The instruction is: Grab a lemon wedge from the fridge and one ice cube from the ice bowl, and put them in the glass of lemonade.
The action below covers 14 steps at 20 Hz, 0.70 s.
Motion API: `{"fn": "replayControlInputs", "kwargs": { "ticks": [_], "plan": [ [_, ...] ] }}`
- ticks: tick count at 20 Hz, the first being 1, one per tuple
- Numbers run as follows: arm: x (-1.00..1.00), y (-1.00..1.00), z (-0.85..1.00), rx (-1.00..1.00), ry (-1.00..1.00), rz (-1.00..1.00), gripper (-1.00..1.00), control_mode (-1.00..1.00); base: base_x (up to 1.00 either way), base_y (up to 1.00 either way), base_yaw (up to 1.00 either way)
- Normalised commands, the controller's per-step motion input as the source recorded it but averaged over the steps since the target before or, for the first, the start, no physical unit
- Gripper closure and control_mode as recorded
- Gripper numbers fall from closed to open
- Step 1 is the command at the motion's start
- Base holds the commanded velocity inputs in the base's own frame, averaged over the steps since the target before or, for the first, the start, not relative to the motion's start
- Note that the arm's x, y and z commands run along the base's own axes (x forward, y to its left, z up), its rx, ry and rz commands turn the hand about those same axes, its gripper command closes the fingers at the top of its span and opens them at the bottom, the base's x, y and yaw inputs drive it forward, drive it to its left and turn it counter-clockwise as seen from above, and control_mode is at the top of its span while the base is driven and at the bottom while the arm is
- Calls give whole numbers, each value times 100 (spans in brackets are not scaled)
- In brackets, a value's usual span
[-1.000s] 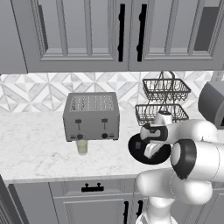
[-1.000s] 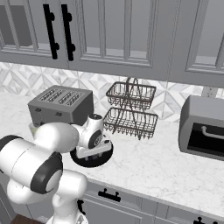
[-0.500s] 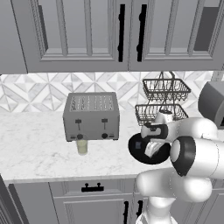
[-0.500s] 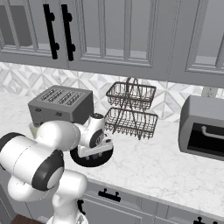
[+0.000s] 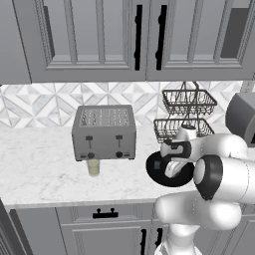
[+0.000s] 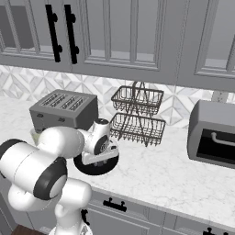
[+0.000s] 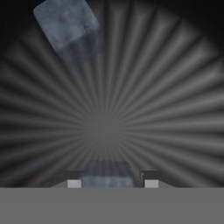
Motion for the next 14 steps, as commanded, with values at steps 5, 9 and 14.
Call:
{"fn": "replayControlInputs", "kwargs": {
  "ticks": [5, 9, 14],
  "plan": [
    [0, 0, 1, 0, -1, 0, 100, -100, 0, 0, 0],
    [-31, 2, 56, 1, -7, -6, 100, -100, 0, 0, 0],
    [-65, 13, 98, 4, -3, -9, 100, -100, 0, 0, 0]
  ]
}}
